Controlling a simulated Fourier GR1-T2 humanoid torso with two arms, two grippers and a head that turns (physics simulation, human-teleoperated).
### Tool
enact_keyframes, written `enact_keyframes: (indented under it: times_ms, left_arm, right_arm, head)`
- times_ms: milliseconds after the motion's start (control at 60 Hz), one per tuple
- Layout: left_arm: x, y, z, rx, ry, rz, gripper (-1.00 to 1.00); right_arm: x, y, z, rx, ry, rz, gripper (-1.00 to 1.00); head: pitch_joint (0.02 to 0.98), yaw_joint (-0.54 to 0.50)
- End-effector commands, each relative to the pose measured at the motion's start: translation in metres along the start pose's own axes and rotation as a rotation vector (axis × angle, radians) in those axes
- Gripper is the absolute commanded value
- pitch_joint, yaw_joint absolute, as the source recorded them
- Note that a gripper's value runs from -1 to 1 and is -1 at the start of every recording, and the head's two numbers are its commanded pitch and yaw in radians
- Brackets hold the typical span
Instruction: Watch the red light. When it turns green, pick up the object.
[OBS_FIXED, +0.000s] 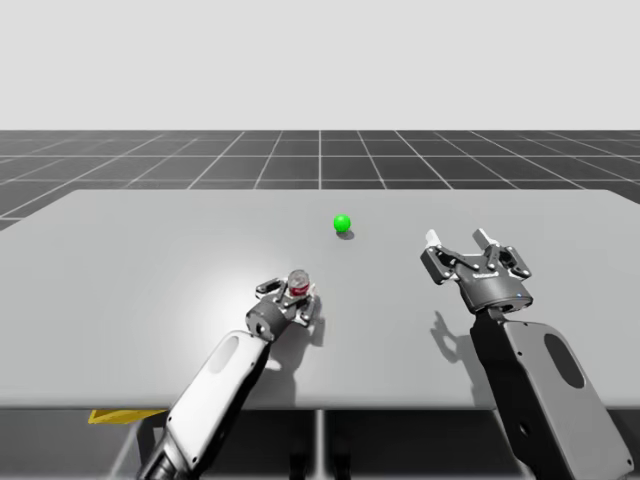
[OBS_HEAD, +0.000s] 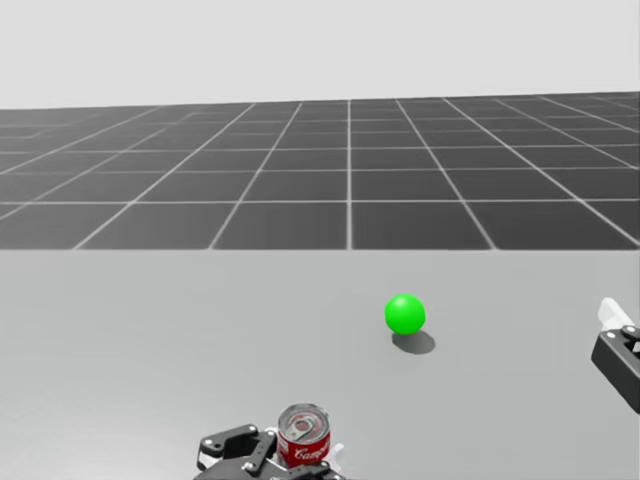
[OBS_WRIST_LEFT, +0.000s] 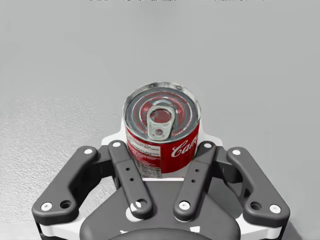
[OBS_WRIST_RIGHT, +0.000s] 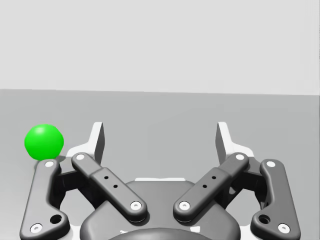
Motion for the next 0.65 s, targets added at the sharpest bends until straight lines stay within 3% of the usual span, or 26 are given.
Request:
enact_keyframes:
  times_ms: [17, 383, 650]
  left_arm:
    - [0.042, 0.002, 0.009, -0.084, -0.087, -0.039, 1.00]
    - [0.124, 0.017, 0.035, -0.032, -0.241, -0.108, 1.00]
    - [0.176, 0.013, 0.059, -0.006, -0.340, -0.177, 1.00]
  right_arm:
    - [-0.001, 0.000, -0.001, -0.002, 0.003, 0.004, -1.00]
    - [-0.003, -0.001, -0.003, -0.006, 0.007, 0.012, -1.00]
    - [-0.004, -0.001, -0.003, -0.004, 0.010, 0.011, -1.00]
  head:
    - [0.429, 0.07]
    - [0.427, 0.08]
    - [0.433, 0.08]
